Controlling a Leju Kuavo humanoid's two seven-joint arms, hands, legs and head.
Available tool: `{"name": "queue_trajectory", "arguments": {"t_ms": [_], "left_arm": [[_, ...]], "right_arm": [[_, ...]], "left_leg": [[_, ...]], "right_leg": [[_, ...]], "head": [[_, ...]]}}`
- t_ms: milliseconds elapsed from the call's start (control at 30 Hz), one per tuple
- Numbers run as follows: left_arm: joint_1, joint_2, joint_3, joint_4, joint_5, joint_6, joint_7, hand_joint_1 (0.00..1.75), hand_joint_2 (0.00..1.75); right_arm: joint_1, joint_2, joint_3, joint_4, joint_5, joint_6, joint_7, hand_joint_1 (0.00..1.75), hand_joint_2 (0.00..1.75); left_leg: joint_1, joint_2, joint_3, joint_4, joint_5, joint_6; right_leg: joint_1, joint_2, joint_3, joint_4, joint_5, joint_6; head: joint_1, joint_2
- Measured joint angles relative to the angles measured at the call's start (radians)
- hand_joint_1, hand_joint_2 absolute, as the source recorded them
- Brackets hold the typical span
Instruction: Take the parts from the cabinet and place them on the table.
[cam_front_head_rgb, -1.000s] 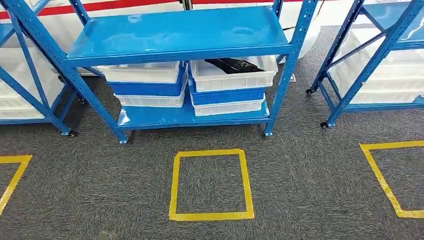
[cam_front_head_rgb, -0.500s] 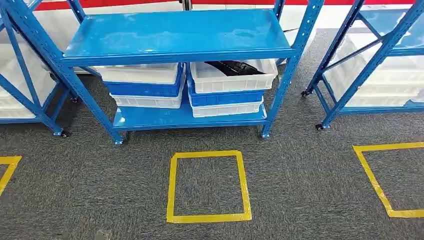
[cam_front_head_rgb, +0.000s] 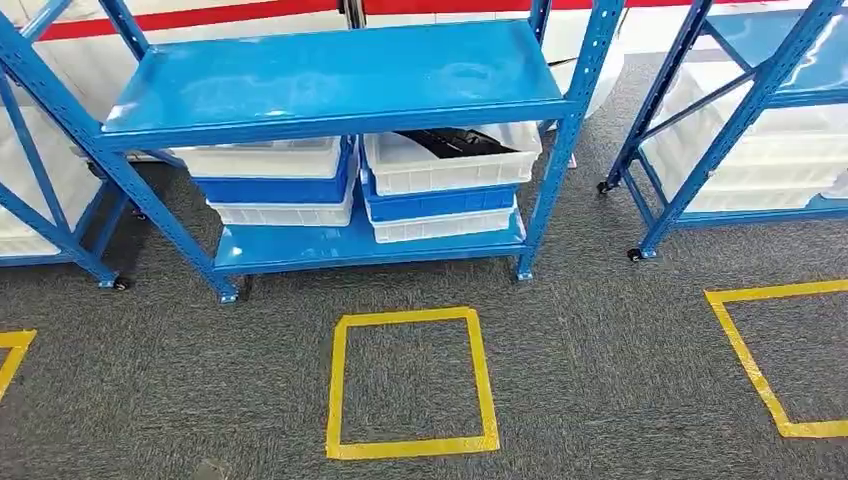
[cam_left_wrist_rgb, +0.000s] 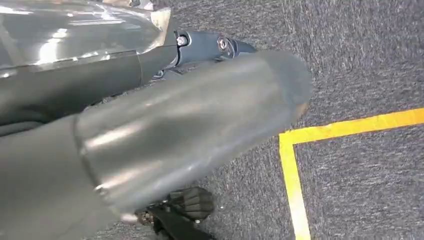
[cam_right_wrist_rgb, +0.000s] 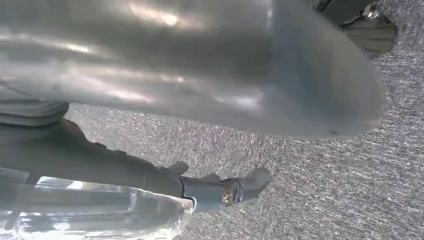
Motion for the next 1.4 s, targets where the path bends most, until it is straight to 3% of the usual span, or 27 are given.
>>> {"name": "queue_trajectory", "arguments": {"t_ms": [100, 133, 167, 200, 267, 333, 367, 433, 467, 533, 600, 633, 667, 700, 800, 833, 900, 967, 1000, 1033, 1067, 1133, 1167, 1200, 1300, 1367, 1400], "left_arm": [[-0.001, 0.001, 0.000, 0.000, 0.000, 0.000, 0.000, 0.00, 0.00], [-0.002, 0.001, 0.000, 0.000, 0.000, 0.001, -0.001, 0.00, 0.00], [-0.003, 0.002, 0.000, -0.001, 0.000, 0.001, -0.002, 0.00, 0.00], [-0.003, 0.001, 0.000, -0.001, 0.000, 0.001, -0.003, 0.00, 0.00], [-0.002, 0.001, 0.000, -0.001, 0.000, 0.002, -0.003, 0.00, 0.00], [-0.003, -0.002, 0.000, -0.003, 0.000, 0.002, -0.004, 0.00, 0.00], [-0.003, -0.001, 0.000, -0.003, 0.000, 0.002, -0.004, 0.00, 0.00], [-0.003, 0.000, 0.000, -0.003, 0.000, 0.003, -0.003, 0.00, 0.00], [-0.003, 0.000, 0.000, -0.003, 0.000, 0.003, -0.003, 0.00, 0.00], [-0.001, -0.001, 0.000, -0.003, 0.000, 0.003, -0.002, 0.00, 0.00], [-0.001, -0.002, 0.000, -0.003, 0.000, 0.003, 0.000, 0.00, 0.00], [-0.001, -0.002, 0.000, -0.003, 0.000, 0.003, 0.003, 0.00, 0.00], [-0.002, -0.001, 0.000, -0.003, 0.000, 0.003, 0.007, 0.00, 0.00], [-0.004, -0.001, 0.000, -0.003, 0.000, 0.003, 0.010, 0.00, 0.00], [-0.006, 0.001, 0.000, -0.003, -0.001, -0.002, 0.018, 0.00, 0.00], [-0.006, -0.001, 0.000, -0.003, -0.002, -0.002, 0.018, 0.00, 0.00], [-0.009, -0.003, 0.000, -0.003, -0.006, -0.004, 0.019, 0.00, 0.00], [-0.007, -0.002, 0.000, -0.003, -0.006, -0.004, 0.019, 0.00, 0.00], [-0.007, -0.003, 0.000, -0.003, -0.006, -0.004, 0.019, 0.00, 0.00], [-0.007, -0.002, 0.000, -0.003, -0.006, -0.004, 0.019, 0.00, 0.00], [-0.007, -0.002, 0.000, -0.003, -0.006, -0.003, 0.019, 0.00, 0.00], [-0.007, -0.001, 0.000, -0.003, -0.006, -0.002, 0.019, 0.00, 0.00], [-0.007, 0.001, 0.000, -0.003, -0.007, -0.002, 0.019, 0.00, 0.00], [-0.010, 0.001, 0.000, -0.003, -0.008, -0.002, 0.019, 0.00, 0.00], [-0.008, 0.002, 0.000, -0.004, -0.008, 0.000, 0.023, 0.00, 0.00], [-0.010, 0.001, 0.000, -0.004, -0.009, 0.000, 0.022, 0.00, 0.00], [-0.011, 0.002, 0.000, -0.004, -0.009, 0.001, 0.022, 0.00, 0.00]], "right_arm": [[-0.001, 0.002, 0.000, 0.000, 0.000, 0.000, 0.000, 0.00, 0.00], [-0.002, 0.003, 0.000, 0.000, 0.000, 0.000, 0.000, 0.00, 0.00], [-0.004, 0.004, 0.000, 0.000, 0.000, 0.000, -0.001, 0.00, 0.00], [-0.004, 0.004, -0.001, 0.000, -0.001, 0.000, -0.001, 0.00, 0.00], [0.001, 0.004, -0.006, 0.000, -0.002, 0.000, -0.002, 0.00, 0.00], [0.002, 0.001, -0.009, 0.000, -0.003, 0.000, -0.004, 0.00, 0.00], [-0.002, 0.003, -0.009, 0.000, -0.003, 0.000, -0.004, 0.00, 0.00], [-0.001, 0.003, -0.009, 0.000, -0.002, 0.000, -0.004, 0.00, 0.00], [0.000, 0.003, -0.010, 0.000, -0.003, 0.000, -0.004, 0.00, 0.00], [0.007, 0.001, -0.010, 0.000, -0.003, 0.000, -0.004, 0.00, 0.00], [0.008, 0.001, -0.011, 0.000, -0.002, -0.001, -0.004, 0.00, 0.00], [0.009, 0.001, -0.011, 0.000, -0.001, -0.001, -0.004, 0.00, 0.00], [0.008, 0.002, -0.011, 0.001, 0.000, -0.001, -0.003, 0.00, 0.00], [0.005, 0.003, -0.011, 0.001, 0.000, -0.001, -0.003, 0.00, 0.00], [0.005, 0.005, -0.011, 0.000, 0.001, -0.001, -0.002, 0.00, 0.00], [0.004, 0.003, -0.011, 0.000, 0.002, -0.002, -0.002, 0.00, 0.00], [-0.002, 0.004, -0.011, 0.000, 0.002, -0.003, -0.002, 0.00, 0.00], [-0.003, 0.005, -0.011, 0.000, 0.002, -0.002, -0.002, 0.00, 0.00], [-0.002, 0.005, -0.011, 0.000, 0.002, -0.002, -0.002, 0.00, 0.00], [0.001, 0.006, -0.012, 0.000, 0.002, -0.002, 0.000, 0.00, 0.00], [0.002, 0.007, -0.013, 0.000, 0.002, -0.001, 0.000, 0.00, 0.00], [-0.001, 0.010, -0.014, 0.000, 0.002, -0.001, 0.000, 0.00, 0.00], [-0.003, 0.012, -0.015, 0.000, 0.002, -0.001, 0.000, 0.00, 0.00], [-0.007, 0.012, -0.016, 0.000, 0.002, -0.001, 0.000, 0.00, 0.00], [-0.003, 0.013, -0.016, 0.000, 0.002, -0.001, 0.002, 0.00, 0.00], [-0.004, 0.011, -0.016, 0.000, 0.004, -0.001, 0.002, 0.00, 0.00], [-0.008, 0.011, -0.016, 0.000, 0.004, -0.001, 0.002, 0.00, 0.00]], "left_leg": [[0.001, -0.001, 0.086, -0.225, 0.152, 0.012], [-0.002, -0.004, 0.105, -0.269, 0.157, 0.017], [-0.008, -0.005, 0.113, -0.278, 0.140, 0.023], [-0.013, -0.005, 0.114, -0.277, 0.136, 0.029], [-0.017, -0.007, 0.127, -0.292, 0.129, 0.048], [-0.013, -0.010, 0.156, -0.304, 0.132, 0.061], [-0.013, -0.009, 0.159, -0.304, 0.128, 0.068], [-0.016, -0.008, 0.164, -0.304, 0.118, 0.074], [-0.017, -0.009, 0.170, -0.304, 0.112, 0.074], [-0.018, -0.014, 0.188, -0.304, 0.098, 0.071], [-0.017, -0.014, 0.214, -0.303, 0.078, 0.062], [-0.018, -0.012, 0.212, -0.304, 0.068, 0.056], [-0.024, -0.011, 0.231, -0.299, 0.055, 0.050], [-0.025, -0.009, 0.227, -0.301, 0.049, 0.044], [-0.018, -0.007, 0.238, -0.280, 0.045, 0.033], [-0.015, -0.007, 0.217, -0.237, 0.046, 0.027], [-0.007, -0.007, 0.134, -0.102, 0.013, 0.012], [-0.002, -0.007, 0.045, 0.002, -0.045, 0.001], [0.000, -0.007, 0.022, 0.009, -0.047, -0.001], [0.001, -0.007, 0.017, -0.025, -0.019, 0.000], [0.002, -0.007, 0.032, -0.087, 0.031, 0.002], [0.000, -0.006, 0.083, -0.257, 0.166, 0.014], [-0.010, -0.007, 0.076, -0.240, 0.121, 0.017], [-0.017, -0.009, 0.079, -0.254, 0.095, 0.028], [-0.017, -0.016, 0.113, -0.281, 0.119, 0.056], [-0.013, -0.011, 0.151, -0.285, 0.121, 0.065], [-0.014, -0.010, 0.155, -0.285, 0.114, 0.069]], "right_leg": [[-0.002, 0.006, 0.029, -0.001, -0.020, 0.009], [-0.001, 0.007, 0.028, -0.002, -0.027, 0.014], [0.008, 0.008, 0.028, -0.002, -0.034, 0.022], [0.004, 0.008, 0.033, -0.009, -0.037, 0.028], [0.009, 0.006, 0.058, 0.011, -0.019, 0.048], [0.009, 0.003, 0.040, 0.051, -0.051, 0.046], [0.009, 0.003, 0.008, 0.109, -0.072, 0.035], [0.007, 0.002, -0.098, 0.260, -0.117, 0.037], [0.009, 0.002, -0.132, 0.297, -0.128, 0.040], [0.008, 0.002, -0.140, 0.249, -0.095, 0.055], [0.006, -0.002, -0.092, 0.087, 0.004, 0.077], [0.005, -0.011, -0.075, 0.024, 0.057, 0.078], [0.008, -0.016, -0.079, 0.019, 0.019, 0.052], [0.014, -0.016, -0.062, 0.019, 0.030, 0.038], [0.003, -0.008, -0.039, 0.013, 0.031, 0.015], [0.004, -0.009, -0.028, 0.008, 0.025, 0.008], [0.004, -0.008, -0.018, 0.007, 0.015, -0.006], [0.005, -0.004, -0.006, 0.007, 0.001, -0.006], [0.005, -0.003, 0.004, 0.007, -0.007, -0.004], [0.004, -0.001, 0.016, 0.007, -0.017, -0.003], [0.003, 0.000, 0.029, 0.006, -0.025, -0.001], [0.003, 0.001, 0.040, 0.003, -0.045, 0.006], [0.008, 0.004, 0.065, 0.005, -0.051, 0.013], [0.008, 0.005, 0.053, -0.001, -0.058, 0.022], [0.021, 0.003, 0.090, 0.010, -0.050, 0.048], [0.021, 0.001, 0.066, 0.075, -0.085, 0.037], [0.020, 0.001, 0.021, 0.142, -0.102, 0.035]], "head": [[-0.002, 0.000], [-0.003, 0.000], [-0.002, 0.000], [-0.002, 0.000], [-0.002, 0.000], [-0.001, 0.000], [0.001, 0.000], [0.003, 0.000], [0.005, 0.000], [0.005, 0.000], [0.007, 0.000], [0.010, 0.000], [0.008, 0.000], [0.005, 0.000], [0.003, 0.000], [0.004, 0.000], [0.000, 0.000], [-0.001, 0.000], [-0.001, 0.000], [-0.001, 0.000], [-0.002, 0.000], [-0.002, 0.000], [0.002, 0.000], [-0.003, 0.000], [0.000, 0.000], [0.002, 0.000], [0.006, 0.000]]}}
